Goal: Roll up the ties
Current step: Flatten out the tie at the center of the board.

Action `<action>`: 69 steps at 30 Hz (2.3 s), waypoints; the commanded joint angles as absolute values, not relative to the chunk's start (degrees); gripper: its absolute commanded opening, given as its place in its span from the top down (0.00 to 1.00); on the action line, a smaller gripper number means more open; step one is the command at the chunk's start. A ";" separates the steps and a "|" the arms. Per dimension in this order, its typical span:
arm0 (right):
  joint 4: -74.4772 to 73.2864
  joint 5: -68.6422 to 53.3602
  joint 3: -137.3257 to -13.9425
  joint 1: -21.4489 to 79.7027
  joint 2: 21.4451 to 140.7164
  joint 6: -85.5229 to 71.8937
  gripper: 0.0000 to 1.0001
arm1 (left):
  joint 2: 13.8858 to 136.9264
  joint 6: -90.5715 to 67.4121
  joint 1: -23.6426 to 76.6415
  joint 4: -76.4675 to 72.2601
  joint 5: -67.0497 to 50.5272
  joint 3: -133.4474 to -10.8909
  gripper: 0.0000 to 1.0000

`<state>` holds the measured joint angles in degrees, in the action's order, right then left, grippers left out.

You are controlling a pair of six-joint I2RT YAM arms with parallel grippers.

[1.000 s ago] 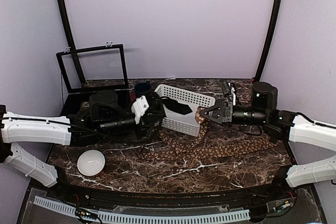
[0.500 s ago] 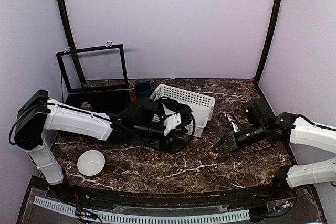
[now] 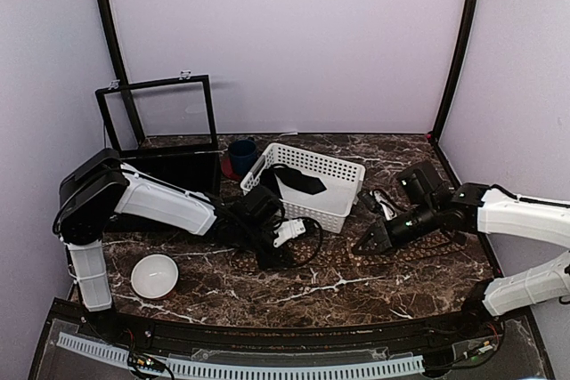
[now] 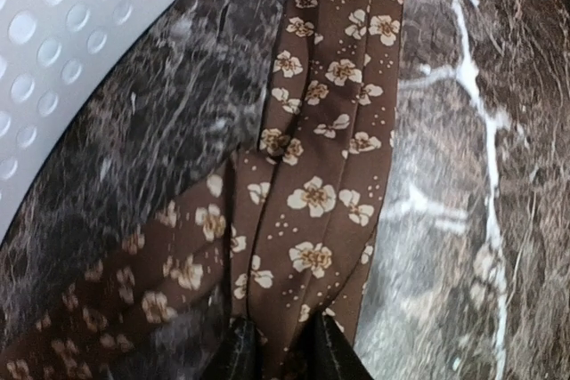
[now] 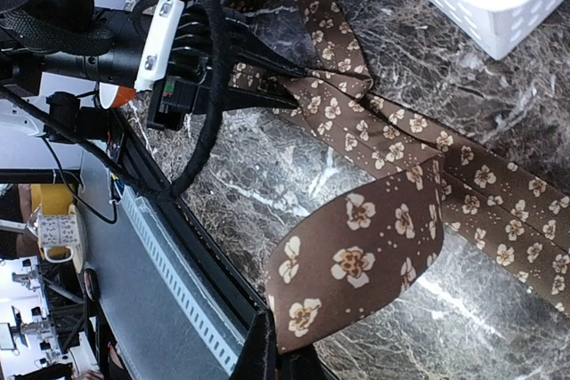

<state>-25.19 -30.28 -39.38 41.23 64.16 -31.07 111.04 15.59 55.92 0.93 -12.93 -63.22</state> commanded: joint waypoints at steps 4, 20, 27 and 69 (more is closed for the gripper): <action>-18.35 -35.49 -43.84 41.29 70.37 -28.48 1.00 | 103.37 9.86 52.07 16.68 -8.24 -55.11 0.84; -27.95 -40.10 -50.83 47.01 79.45 -13.06 1.00 | 79.73 19.37 52.21 -10.30 -24.48 -50.45 0.27; -32.59 -40.52 -54.74 51.75 78.82 -8.29 1.00 | 85.54 30.12 57.05 -14.09 -29.62 -51.75 0.35; -35.62 -44.80 -58.64 57.74 77.31 -5.38 0.99 | 88.54 37.05 68.73 -20.88 -19.97 -49.02 0.77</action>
<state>-36.27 -43.70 -57.43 57.01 78.83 -5.87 88.23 36.38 68.40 -20.51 -19.97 -48.56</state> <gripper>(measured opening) 0.015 0.403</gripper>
